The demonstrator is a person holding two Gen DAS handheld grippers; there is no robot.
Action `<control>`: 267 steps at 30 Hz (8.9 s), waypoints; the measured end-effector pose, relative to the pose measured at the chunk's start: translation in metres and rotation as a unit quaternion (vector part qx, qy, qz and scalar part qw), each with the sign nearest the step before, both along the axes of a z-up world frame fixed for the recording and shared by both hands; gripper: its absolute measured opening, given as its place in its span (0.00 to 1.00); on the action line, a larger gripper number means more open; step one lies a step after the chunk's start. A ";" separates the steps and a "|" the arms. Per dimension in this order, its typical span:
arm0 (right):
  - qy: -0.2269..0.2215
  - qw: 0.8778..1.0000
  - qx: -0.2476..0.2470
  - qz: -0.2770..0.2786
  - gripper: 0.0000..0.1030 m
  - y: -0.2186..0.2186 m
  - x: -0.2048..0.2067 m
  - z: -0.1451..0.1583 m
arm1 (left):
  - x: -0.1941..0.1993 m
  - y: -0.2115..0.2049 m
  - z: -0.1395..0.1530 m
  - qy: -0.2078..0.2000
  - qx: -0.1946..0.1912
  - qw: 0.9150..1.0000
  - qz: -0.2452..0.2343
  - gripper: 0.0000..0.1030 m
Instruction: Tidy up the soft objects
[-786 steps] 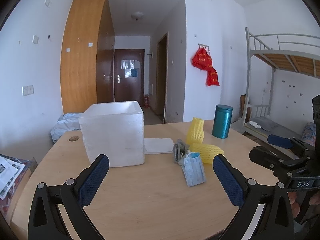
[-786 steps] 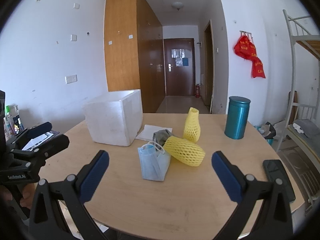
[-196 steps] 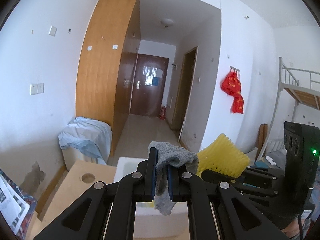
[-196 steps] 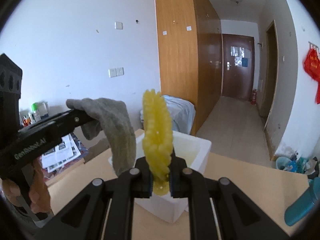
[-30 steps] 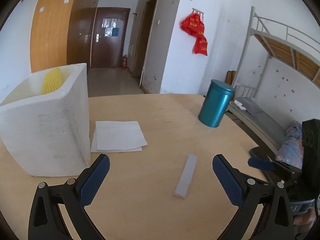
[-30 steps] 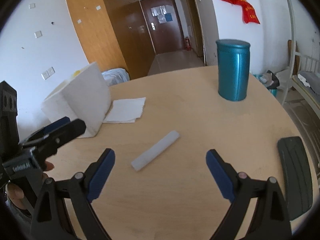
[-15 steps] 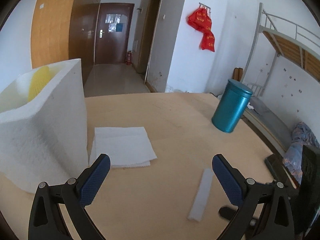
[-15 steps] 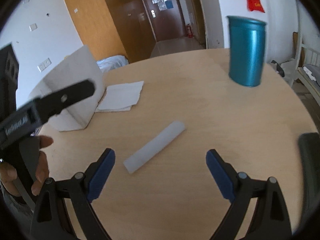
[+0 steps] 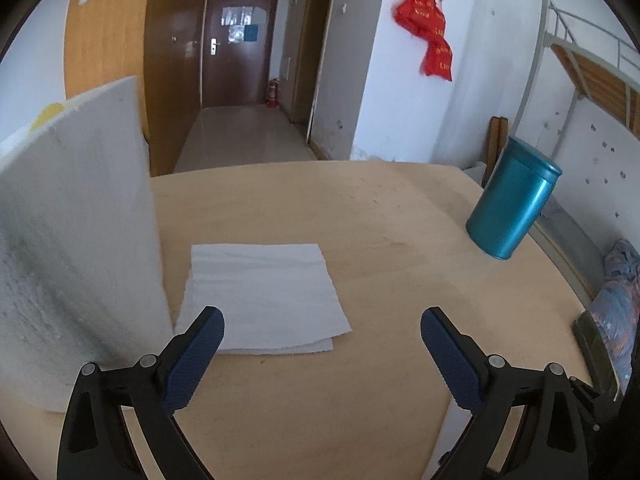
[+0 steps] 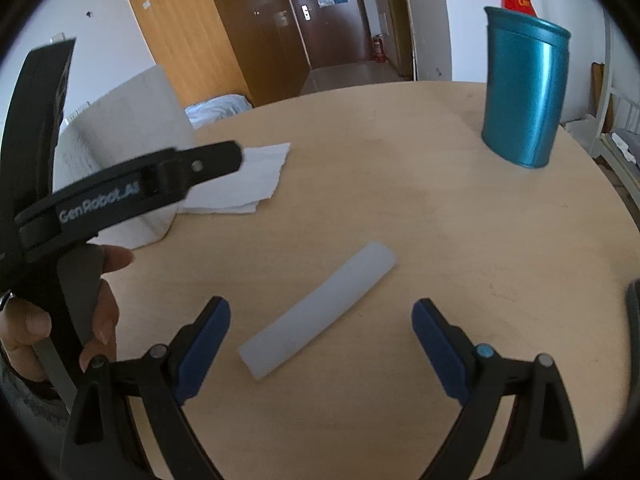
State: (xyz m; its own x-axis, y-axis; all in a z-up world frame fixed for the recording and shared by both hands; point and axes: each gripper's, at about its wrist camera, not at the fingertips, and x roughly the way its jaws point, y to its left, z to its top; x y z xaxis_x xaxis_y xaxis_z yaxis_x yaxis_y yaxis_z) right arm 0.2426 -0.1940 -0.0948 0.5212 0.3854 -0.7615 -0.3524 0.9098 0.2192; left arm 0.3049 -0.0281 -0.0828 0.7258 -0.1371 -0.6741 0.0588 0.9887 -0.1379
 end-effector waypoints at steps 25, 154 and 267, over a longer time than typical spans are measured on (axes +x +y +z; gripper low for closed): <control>-0.004 1.000 0.012 0.008 0.92 -0.006 -0.005 0.002 | 0.004 0.024 -0.005 0.004 0.031 0.998 0.060 0.89; -0.003 0.999 -0.040 0.021 0.16 0.000 0.002 0.003 | 0.051 0.000 -0.036 0.064 0.085 0.994 0.009 0.31; -0.045 0.995 -0.088 0.019 0.15 0.007 -0.007 0.018 | -0.127 0.046 0.077 -0.095 0.001 0.994 0.048 0.02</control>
State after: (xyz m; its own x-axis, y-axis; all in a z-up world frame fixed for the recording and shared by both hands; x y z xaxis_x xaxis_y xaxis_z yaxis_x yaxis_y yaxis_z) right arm 0.2358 -0.1870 -0.0769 0.5774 0.2708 -0.7702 -0.3977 0.9172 0.0243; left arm 0.1781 0.0182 -0.0061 0.8496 -0.0590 -0.5241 -0.0116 0.9914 -0.1304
